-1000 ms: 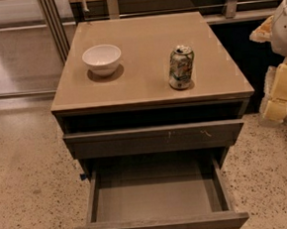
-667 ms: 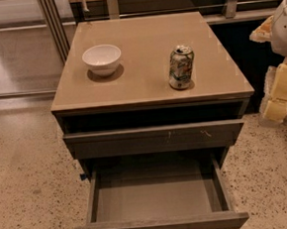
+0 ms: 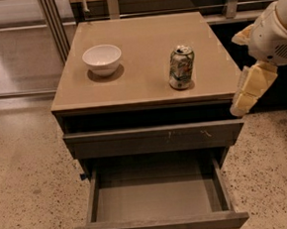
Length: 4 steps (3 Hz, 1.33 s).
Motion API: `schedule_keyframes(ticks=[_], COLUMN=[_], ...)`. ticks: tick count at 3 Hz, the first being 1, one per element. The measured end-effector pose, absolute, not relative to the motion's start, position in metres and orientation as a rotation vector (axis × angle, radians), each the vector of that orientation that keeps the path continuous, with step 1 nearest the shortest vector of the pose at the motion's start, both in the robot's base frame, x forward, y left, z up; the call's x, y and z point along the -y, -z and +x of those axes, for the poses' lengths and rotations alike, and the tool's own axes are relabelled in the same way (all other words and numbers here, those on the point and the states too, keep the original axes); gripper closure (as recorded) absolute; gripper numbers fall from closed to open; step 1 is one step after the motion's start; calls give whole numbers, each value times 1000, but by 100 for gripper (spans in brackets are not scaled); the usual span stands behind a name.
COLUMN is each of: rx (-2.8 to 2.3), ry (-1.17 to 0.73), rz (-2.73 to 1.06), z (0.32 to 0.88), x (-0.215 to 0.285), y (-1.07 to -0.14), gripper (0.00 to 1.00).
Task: Place 7up can into middle drawer
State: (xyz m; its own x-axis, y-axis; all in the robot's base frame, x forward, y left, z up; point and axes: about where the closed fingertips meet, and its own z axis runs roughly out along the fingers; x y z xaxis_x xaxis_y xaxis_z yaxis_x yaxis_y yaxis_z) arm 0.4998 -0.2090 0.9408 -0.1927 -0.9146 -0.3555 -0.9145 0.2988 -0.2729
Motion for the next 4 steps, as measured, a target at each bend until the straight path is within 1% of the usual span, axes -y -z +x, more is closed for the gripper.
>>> schedule_keyframes(ticks=[2, 4], rx=[-1889, -1751], ry=[-237, -441], rz=[-1431, -1331], z=[599, 646], x=[183, 147], y=[-922, -912], gripper=[0, 0])
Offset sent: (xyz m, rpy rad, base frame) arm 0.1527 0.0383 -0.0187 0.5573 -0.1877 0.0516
